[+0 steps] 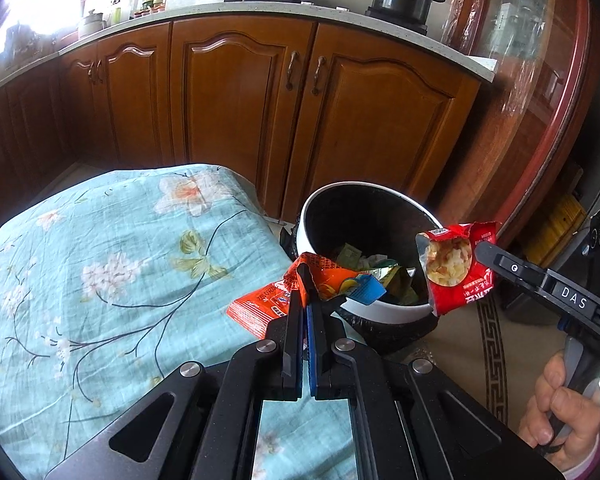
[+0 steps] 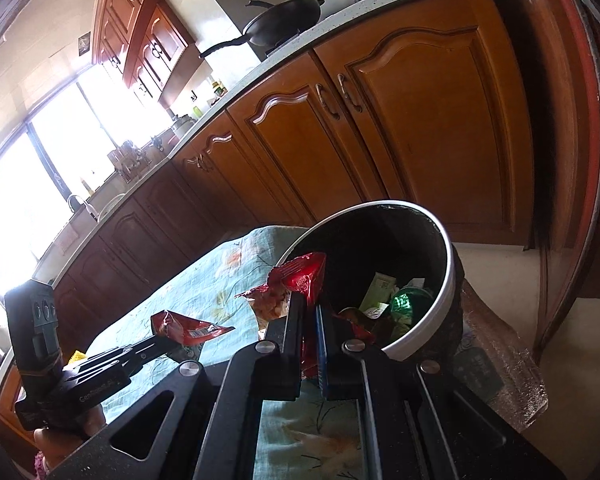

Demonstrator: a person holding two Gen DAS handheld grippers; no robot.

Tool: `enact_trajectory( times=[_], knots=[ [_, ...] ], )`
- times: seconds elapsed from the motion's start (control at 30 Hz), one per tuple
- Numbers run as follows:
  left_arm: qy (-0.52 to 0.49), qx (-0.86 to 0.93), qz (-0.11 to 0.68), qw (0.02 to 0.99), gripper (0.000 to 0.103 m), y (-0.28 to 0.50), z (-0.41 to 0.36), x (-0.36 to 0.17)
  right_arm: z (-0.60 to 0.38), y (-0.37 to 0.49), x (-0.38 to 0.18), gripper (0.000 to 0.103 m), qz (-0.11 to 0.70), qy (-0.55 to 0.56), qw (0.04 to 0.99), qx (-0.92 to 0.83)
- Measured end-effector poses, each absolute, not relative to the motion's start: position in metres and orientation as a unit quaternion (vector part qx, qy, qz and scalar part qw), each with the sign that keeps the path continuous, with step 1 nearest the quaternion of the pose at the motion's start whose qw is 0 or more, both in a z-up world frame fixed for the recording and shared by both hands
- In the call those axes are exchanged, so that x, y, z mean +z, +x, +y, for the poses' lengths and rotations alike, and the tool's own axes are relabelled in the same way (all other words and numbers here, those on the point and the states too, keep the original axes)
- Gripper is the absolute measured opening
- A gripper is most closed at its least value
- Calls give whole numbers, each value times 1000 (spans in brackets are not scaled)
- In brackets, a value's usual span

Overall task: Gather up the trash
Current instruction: 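Carry both wrappers over the bin and open both grippers to drop them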

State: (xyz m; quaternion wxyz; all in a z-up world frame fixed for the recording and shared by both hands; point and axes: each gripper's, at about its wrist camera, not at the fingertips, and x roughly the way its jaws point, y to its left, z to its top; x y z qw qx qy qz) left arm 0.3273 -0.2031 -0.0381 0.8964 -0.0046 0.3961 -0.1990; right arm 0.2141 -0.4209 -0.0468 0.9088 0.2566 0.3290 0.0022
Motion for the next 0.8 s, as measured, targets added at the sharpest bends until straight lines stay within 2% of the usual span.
enact_trajectory(
  times=[0.8],
  knots=[
    [40, -232, 393, 889, 0, 358, -271, -44, -451, 239, -42, 6, 326, 214, 920, -41]
  ],
)
